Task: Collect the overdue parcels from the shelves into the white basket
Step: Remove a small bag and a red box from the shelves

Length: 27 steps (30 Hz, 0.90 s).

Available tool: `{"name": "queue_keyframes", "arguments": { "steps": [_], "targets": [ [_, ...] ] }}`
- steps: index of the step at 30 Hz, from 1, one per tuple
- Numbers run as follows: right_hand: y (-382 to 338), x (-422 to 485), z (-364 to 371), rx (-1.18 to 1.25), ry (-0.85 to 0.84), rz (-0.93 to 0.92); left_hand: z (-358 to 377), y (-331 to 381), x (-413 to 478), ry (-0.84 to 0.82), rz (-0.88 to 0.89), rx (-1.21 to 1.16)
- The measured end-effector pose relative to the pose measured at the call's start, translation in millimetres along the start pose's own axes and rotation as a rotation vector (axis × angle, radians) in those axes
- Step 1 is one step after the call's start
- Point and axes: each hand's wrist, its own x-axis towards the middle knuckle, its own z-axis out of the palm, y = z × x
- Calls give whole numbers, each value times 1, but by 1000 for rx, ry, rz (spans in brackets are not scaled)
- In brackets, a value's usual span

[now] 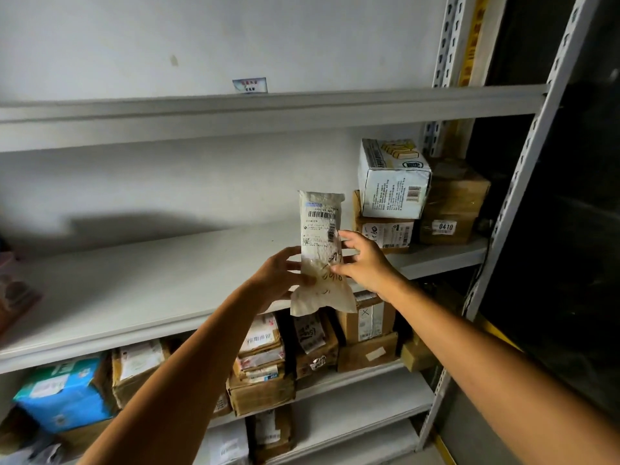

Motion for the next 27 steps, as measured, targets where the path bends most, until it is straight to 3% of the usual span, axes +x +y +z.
{"name": "queue_keyframes", "arguments": {
  "steps": [13, 27],
  "targets": [
    [9, 82, 22, 16, 136, 133, -49, 0, 114, -255, 11, -32],
    [22, 128, 34, -126, 172, 242, -61, -12, 171, -358, -35, -26]
  ]
}}
